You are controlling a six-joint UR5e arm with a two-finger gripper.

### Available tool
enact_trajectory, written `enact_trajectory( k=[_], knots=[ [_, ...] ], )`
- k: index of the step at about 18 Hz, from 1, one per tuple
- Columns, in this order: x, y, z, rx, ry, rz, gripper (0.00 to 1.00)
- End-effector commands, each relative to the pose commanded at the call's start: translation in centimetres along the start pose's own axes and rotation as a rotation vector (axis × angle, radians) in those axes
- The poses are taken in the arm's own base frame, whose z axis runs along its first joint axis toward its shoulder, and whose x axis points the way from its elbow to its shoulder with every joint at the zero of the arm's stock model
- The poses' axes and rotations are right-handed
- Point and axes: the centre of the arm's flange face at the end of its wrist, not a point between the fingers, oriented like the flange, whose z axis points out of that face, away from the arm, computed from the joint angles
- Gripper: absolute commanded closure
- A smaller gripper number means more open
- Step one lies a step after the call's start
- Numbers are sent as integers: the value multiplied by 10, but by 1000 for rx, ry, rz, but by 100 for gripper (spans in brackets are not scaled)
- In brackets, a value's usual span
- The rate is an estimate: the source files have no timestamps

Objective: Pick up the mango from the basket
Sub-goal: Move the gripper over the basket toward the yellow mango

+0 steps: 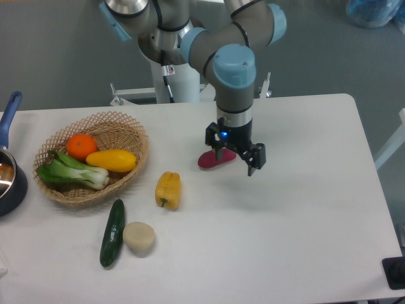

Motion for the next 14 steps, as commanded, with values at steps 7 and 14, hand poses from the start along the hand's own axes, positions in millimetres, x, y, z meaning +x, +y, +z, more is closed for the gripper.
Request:
enact_trajectory(
  k=[7, 14],
  knots=[
    [90, -65, 15, 56, 70, 198, 0],
    [155, -105, -6, 82, 54, 351, 0]
  ],
)
